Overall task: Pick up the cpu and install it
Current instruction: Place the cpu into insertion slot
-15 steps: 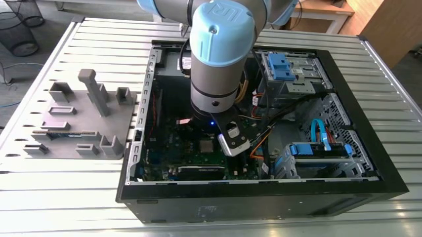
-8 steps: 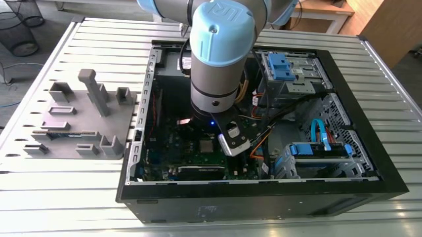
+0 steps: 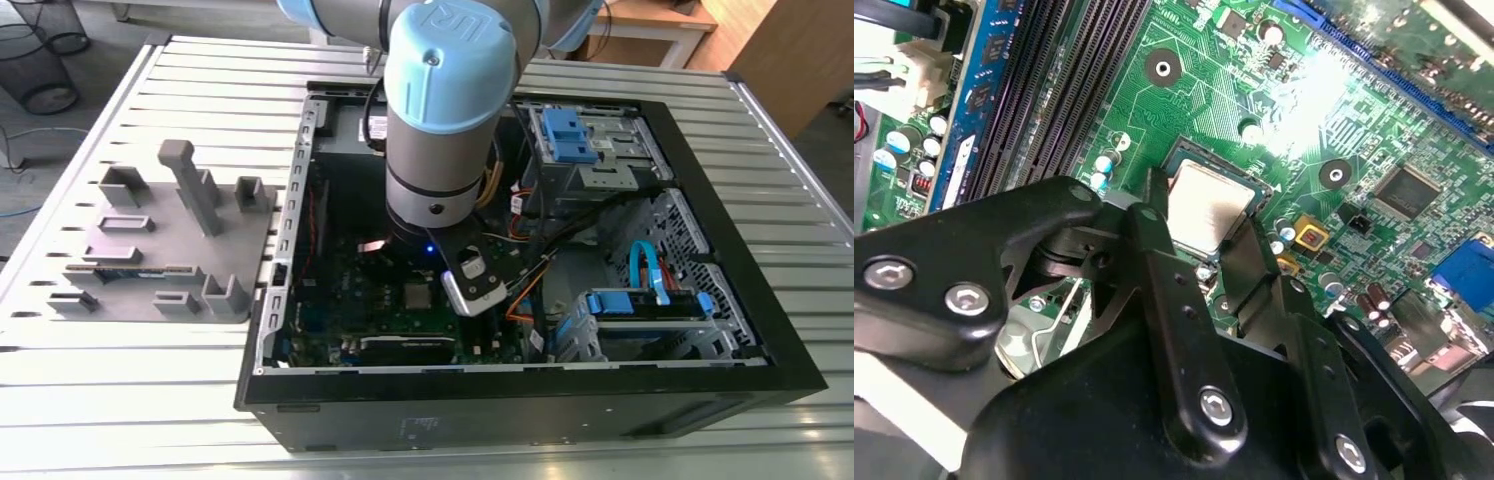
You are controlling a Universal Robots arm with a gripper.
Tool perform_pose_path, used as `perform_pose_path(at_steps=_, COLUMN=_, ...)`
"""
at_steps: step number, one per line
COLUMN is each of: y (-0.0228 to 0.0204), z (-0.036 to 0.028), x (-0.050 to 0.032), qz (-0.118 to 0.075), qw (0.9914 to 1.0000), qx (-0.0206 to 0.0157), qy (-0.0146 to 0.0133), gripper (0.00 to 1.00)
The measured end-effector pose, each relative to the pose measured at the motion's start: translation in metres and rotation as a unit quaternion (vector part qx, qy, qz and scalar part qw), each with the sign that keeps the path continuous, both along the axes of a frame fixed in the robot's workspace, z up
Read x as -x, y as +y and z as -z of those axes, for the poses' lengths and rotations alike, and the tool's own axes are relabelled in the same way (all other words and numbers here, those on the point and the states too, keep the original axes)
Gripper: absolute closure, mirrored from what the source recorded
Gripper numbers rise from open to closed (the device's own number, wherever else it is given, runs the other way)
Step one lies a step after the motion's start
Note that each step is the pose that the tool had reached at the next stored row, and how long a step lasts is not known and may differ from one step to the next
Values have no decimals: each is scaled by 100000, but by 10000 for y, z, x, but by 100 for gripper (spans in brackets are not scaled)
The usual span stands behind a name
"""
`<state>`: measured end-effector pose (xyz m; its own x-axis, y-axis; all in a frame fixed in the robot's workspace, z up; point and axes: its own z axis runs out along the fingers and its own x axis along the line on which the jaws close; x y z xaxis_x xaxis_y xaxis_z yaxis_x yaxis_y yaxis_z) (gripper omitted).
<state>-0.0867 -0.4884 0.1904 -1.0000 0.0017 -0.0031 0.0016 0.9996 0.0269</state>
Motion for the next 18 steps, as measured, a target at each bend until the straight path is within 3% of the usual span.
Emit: perform_pose_path(at_steps=18, y=1, z=-6, x=0, qz=-1, qw=100000, qx=-17, qy=-11, gripper=56)
